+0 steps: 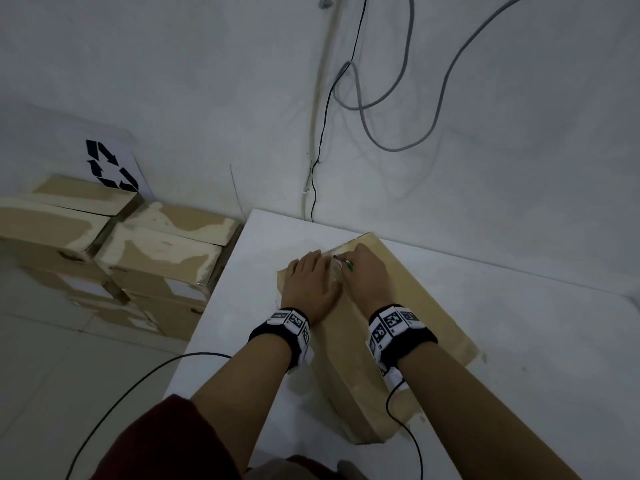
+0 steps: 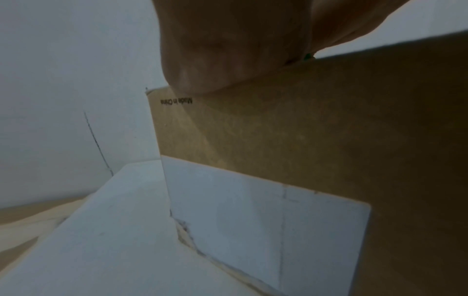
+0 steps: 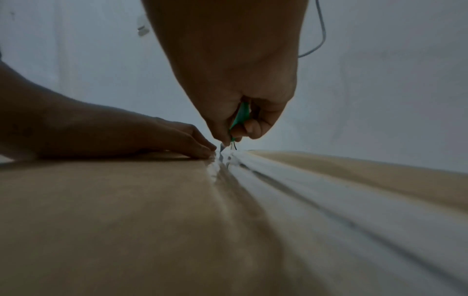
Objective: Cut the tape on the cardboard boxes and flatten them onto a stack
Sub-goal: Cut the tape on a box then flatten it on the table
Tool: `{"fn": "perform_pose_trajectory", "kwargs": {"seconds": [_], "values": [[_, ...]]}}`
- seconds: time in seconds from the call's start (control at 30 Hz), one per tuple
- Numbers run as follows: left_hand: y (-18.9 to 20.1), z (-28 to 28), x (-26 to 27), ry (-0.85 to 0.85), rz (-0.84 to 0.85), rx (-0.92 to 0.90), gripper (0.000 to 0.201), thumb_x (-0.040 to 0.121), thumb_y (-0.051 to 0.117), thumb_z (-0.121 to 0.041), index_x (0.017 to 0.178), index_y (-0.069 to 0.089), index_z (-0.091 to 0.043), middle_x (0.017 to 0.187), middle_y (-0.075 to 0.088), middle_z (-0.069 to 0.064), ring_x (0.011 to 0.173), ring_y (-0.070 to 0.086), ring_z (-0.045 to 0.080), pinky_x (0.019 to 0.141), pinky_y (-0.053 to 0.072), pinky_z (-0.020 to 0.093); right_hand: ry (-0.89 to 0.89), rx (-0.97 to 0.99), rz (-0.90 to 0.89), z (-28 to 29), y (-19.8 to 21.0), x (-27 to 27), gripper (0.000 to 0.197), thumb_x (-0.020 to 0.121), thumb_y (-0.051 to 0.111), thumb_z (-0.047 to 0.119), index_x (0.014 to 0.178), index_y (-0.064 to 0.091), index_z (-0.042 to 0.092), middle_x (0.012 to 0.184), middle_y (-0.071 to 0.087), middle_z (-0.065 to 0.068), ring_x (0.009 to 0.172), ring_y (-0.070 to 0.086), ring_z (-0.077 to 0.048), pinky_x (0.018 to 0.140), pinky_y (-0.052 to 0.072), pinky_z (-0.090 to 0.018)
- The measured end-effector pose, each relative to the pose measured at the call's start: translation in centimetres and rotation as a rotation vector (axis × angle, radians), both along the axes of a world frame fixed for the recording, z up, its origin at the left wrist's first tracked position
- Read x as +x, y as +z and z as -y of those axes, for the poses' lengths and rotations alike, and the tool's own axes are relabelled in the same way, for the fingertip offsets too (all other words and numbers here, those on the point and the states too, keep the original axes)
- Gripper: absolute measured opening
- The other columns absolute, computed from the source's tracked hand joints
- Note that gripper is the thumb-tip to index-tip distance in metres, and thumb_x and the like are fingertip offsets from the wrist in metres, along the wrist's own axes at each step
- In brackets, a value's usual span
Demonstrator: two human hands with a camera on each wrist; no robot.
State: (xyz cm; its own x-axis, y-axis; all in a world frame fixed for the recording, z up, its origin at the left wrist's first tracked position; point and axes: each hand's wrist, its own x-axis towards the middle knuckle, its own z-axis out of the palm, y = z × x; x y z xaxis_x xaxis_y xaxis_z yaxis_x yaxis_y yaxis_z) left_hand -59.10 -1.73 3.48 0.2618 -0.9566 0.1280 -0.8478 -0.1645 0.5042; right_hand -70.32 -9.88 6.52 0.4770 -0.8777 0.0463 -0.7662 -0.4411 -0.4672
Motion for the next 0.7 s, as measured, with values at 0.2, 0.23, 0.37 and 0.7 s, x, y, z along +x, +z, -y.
{"fn": "perform_pose_trajectory", "kwargs": {"seconds": [0.2, 0.23, 0.37, 0.7], "values": [[-0.1, 0.1, 0.0, -0.008, 0.015, 0.013, 0.078, 0.08, 0.011, -0.05, 0.137, 0.045, -0.011, 0.148, 0.04, 0.009, 0.137, 0.034, 0.024, 0.114, 0.02, 0.04, -0.018, 0.017, -0.005, 0.1, -0.5, -1.1, 0.03, 0.099, 0.053, 0.031, 0.12, 0.067, 0.015, 0.099, 0.055, 0.001, 0.096, 0.06, -0.021, 0.072, 0.034, -0.022], [-0.2, 0.1, 0.0, -0.008, 0.02, 0.012, 0.077, 0.08, 0.011, -0.05, 0.137, 0.046, -0.011, 0.147, 0.041, 0.01, 0.137, 0.035, 0.025, 0.113, 0.02, 0.04, -0.016, 0.012, -0.016, 0.0, -0.5, -1.3, 0.031, 0.099, 0.053, 0.031, 0.119, 0.068, 0.014, 0.099, 0.056, 0.0, 0.095, 0.06, -0.021, 0.071, 0.033, -0.022], [-0.1, 0.1, 0.0, -0.017, 0.029, 0.016, 0.077, 0.08, 0.011, -0.049, 0.136, 0.046, -0.01, 0.147, 0.041, 0.01, 0.137, 0.035, 0.025, 0.113, 0.02, 0.04, -0.019, 0.004, -0.021, -0.2, -0.7, -0.7, 0.033, 0.1, 0.051, 0.034, 0.118, 0.066, 0.011, 0.102, 0.06, -0.003, 0.094, 0.06, -0.022, 0.073, 0.037, -0.025], [-0.3, 0.3, 0.0, -0.015, 0.066, 0.053, 0.078, 0.079, 0.009, -0.049, 0.137, 0.044, -0.012, 0.149, 0.038, 0.009, 0.139, 0.032, 0.025, 0.115, 0.019, 0.041, -0.061, 0.015, -0.058, -1.2, -1.4, -3.1, 0.029, 0.1, 0.05, 0.032, 0.096, 0.061, 0.006, 0.073, 0.042, 0.01, 0.075, 0.052, -0.017, 0.063, 0.034, -0.027]]}}
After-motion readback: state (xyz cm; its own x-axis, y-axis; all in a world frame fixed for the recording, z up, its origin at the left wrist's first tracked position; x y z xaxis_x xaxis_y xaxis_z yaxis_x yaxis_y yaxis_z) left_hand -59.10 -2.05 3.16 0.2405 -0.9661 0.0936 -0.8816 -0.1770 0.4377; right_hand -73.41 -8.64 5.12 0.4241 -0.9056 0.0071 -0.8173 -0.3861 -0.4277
